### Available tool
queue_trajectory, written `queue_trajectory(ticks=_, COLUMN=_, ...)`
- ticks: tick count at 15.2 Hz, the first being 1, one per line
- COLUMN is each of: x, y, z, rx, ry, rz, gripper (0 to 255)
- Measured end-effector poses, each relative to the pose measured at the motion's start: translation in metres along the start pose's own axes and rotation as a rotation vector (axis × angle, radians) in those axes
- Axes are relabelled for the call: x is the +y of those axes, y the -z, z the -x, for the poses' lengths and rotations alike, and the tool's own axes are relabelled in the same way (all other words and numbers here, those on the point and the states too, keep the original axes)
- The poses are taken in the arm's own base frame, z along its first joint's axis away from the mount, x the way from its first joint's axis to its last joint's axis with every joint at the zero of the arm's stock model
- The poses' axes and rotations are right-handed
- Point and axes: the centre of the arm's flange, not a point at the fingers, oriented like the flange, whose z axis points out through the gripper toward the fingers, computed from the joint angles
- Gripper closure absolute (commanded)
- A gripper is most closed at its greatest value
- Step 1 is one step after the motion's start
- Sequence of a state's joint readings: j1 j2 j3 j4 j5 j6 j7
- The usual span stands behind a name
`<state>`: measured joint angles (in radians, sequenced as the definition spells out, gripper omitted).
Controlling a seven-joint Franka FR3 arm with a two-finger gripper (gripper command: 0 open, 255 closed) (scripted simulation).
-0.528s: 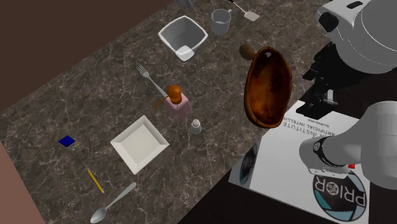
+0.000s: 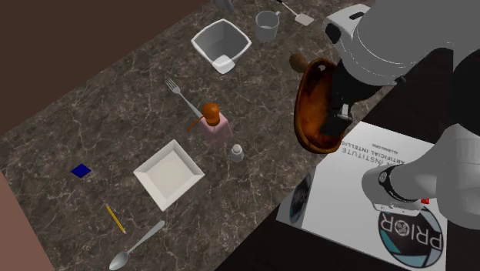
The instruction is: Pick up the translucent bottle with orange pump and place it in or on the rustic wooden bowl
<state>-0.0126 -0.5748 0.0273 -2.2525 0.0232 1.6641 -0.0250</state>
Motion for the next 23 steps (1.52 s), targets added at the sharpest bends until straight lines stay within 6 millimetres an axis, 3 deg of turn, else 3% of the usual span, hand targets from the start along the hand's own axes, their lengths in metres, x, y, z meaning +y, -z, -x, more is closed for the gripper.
queue_trajectory(ticks=12, x=0.011, y=-0.067, z=-0.146, rx=0.015, ry=0.054, rz=-0.058, gripper=0)
queue_trajectory(ticks=22, x=0.002, y=-0.122, z=-0.263, rx=0.029, ry=0.098, rz=-0.106, gripper=0)
queue_trajectory(ticks=23, x=0.003, y=-0.128, z=-0.268, rx=0.029, ry=0.101, rz=-0.109, gripper=0)
